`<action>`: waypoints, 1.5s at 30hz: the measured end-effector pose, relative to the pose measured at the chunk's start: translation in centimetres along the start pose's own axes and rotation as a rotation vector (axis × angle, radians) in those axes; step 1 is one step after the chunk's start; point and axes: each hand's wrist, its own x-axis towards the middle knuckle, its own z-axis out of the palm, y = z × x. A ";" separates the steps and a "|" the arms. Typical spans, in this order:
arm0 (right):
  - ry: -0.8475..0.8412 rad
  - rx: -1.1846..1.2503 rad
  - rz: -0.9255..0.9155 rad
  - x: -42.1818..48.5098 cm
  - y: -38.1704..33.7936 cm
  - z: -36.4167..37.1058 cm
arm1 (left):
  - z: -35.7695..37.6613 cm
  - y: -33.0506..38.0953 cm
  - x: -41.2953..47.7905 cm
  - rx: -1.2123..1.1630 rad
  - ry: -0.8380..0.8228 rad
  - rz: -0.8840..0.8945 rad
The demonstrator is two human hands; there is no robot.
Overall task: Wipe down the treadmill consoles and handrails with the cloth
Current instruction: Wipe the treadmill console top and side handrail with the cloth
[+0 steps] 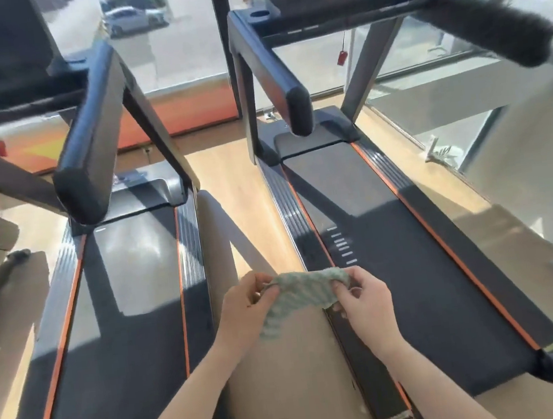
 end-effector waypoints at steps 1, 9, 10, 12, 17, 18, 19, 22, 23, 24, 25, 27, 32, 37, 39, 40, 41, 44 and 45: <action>0.025 -0.005 -0.025 1.6 -0.7 0.0 | 0.1 0.9 1.6 -0.008 0.019 0.017; 0.189 -0.042 -0.141 15.7 -6.6 1.8 | -0.5 6.9 17.8 -0.043 0.121 0.150; 0.214 -0.060 -0.158 17.7 -7.1 2.2 | -0.6 7.1 19.9 -0.043 0.114 0.163; 0.264 -0.090 -0.173 21.3 -8.0 3.1 | -0.8 7.5 24.1 -0.025 0.083 0.214; 0.374 -0.148 -0.144 29.6 -9.4 5.3 | -1.6 8.1 33.7 0.026 0.029 0.289; 0.389 -0.157 -0.145 31.1 -9.8 5.5 | -1.6 8.4 35.5 0.036 0.023 0.303; 0.408 -0.165 -0.142 32.5 -10.1 5.7 | -1.6 8.7 37.2 0.043 0.015 0.317; 0.478 -0.187 -0.171 36.2 -10.9 5.9 | -1.3 10.1 41.7 0.047 0.012 0.345; 0.500 -0.182 -0.184 37.4 -11.1 5.9 | -1.0 10.6 43.1 0.046 0.018 0.350; 0.516 -0.167 -0.191 38.6 -11.3 5.8 | -0.6 11.0 44.3 0.042 0.027 0.356; 0.523 -0.145 -0.193 39.6 -11.4 5.8 | -0.2 11.4 45.5 0.045 0.035 0.361; 0.488 -0.065 -0.194 41.4 -11.2 6.1 | 0.7 12.1 47.3 0.078 0.050 0.369; 0.271 0.071 -0.271 43.1 -8.0 7.8 | 2.5 10.5 50.2 0.115 0.061 0.338; 0.253 -0.200 -0.442 42.8 -5.9 9.0 | 3.1 8.7 48.5 0.052 0.233 0.357; 0.227 -0.227 -0.438 42.8 -5.3 9.2 | 2.9 8.6 47.2 0.071 0.343 0.439; 0.225 -0.225 -0.440 42.8 -5.1 9.2 | 3.0 8.7 46.6 0.101 0.365 0.532; 0.228 -0.221 -0.445 42.8 -5.1 9.2 | 3.2 8.9 46.2 0.148 0.340 0.649; 0.253 -0.171 -0.437 43.1 -5.5 8.9 | 4.4 9.8 46.4 0.331 0.028 0.982; 0.255 -0.143 -0.420 43.2 -5.7 8.7 | 4.8 9.9 47.0 0.399 -0.066 1.044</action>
